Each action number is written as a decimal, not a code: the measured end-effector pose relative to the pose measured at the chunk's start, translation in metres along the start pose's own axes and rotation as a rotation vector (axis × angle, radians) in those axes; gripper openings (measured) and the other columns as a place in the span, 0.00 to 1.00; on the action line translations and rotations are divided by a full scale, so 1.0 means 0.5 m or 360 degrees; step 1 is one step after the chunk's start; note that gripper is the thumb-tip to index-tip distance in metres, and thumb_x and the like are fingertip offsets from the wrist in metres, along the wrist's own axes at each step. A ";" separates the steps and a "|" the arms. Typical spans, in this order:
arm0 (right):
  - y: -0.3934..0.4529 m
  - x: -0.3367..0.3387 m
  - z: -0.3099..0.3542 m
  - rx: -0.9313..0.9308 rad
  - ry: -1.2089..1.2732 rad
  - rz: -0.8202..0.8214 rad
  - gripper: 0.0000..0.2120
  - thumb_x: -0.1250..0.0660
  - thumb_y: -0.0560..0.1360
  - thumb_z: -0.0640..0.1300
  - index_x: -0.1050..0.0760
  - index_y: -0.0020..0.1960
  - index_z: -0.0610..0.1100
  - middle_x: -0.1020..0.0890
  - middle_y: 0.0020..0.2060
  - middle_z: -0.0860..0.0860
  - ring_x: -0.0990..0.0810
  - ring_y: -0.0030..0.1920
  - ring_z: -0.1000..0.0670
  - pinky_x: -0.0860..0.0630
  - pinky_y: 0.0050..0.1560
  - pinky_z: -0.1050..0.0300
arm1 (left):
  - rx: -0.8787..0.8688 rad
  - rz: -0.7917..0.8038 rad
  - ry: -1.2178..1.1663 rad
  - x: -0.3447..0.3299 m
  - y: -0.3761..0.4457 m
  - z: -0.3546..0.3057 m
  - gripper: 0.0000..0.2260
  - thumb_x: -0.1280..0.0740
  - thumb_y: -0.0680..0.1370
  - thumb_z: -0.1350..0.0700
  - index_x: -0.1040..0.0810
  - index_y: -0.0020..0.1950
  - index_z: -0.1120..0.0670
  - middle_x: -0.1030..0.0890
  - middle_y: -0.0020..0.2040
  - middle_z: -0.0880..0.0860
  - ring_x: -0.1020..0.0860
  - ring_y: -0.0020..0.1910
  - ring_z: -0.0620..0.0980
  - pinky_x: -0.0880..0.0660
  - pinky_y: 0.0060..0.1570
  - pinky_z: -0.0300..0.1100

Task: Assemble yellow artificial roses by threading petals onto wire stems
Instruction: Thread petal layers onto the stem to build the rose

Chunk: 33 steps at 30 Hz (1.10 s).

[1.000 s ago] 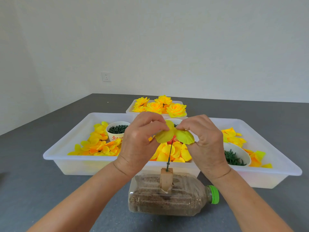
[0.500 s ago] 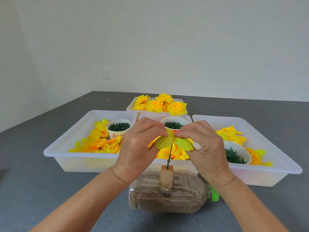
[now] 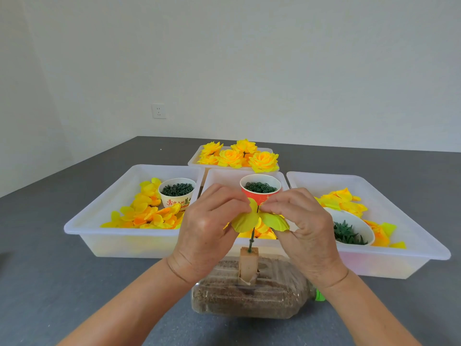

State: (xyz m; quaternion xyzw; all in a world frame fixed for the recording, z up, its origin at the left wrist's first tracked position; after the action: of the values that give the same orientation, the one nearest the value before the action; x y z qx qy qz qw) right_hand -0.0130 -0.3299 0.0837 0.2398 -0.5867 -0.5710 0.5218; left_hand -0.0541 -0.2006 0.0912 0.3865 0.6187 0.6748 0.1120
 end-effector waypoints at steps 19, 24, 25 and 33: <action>-0.046 -0.026 0.010 0.0035 -0.0037 0.0208 0.04 0.27 0.68 0.38 0.17 0.42 0.39 0.18 0.39 0.48 0.22 0.41 0.44 0.24 0.40 0.50 | 0.0019 0.0222 0.0023 -0.023 -0.051 0.001 0.02 0.28 0.70 0.67 0.18 0.41 0.62 0.18 0.44 0.55 0.22 0.42 0.54 0.25 0.42 0.43; -0.054 -0.029 0.012 0.0054 -0.0035 0.0221 0.04 0.28 0.69 0.38 0.17 0.43 0.39 0.18 0.39 0.48 0.22 0.41 0.44 0.24 0.40 0.50 | -0.0002 0.0251 0.0033 -0.026 -0.057 -0.005 0.07 0.28 0.68 0.71 0.17 0.43 0.63 0.18 0.44 0.56 0.22 0.41 0.56 0.25 0.40 0.46; -0.055 -0.029 0.013 0.0056 -0.0024 0.0225 0.04 0.28 0.69 0.38 0.17 0.42 0.39 0.18 0.39 0.48 0.22 0.41 0.44 0.24 0.40 0.50 | -0.0017 0.0255 0.0037 -0.026 -0.058 -0.008 0.07 0.29 0.68 0.71 0.17 0.43 0.63 0.18 0.43 0.56 0.22 0.41 0.56 0.25 0.40 0.47; -0.057 -0.033 0.019 0.0110 -0.0102 0.0239 0.03 0.26 0.67 0.36 0.17 0.40 0.38 0.18 0.39 0.47 0.22 0.39 0.43 0.24 0.38 0.50 | -0.0108 0.0256 0.0122 -0.027 -0.059 -0.025 0.05 0.31 0.70 0.70 0.17 0.41 0.62 0.17 0.43 0.55 0.24 0.42 0.53 0.24 0.42 0.43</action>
State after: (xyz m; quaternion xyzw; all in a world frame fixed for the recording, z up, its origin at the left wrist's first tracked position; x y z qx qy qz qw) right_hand -0.0248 -0.3178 0.0539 0.1945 -0.6387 -0.5171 0.5356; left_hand -0.0628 -0.2126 0.0597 0.4049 0.5662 0.7165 0.0467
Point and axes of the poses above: each hand's wrist, its own y-axis towards the middle knuckle, its own x-axis out of the back of the hand, z = x × y, the point moved 9 cm from there along y, towards the middle knuckle
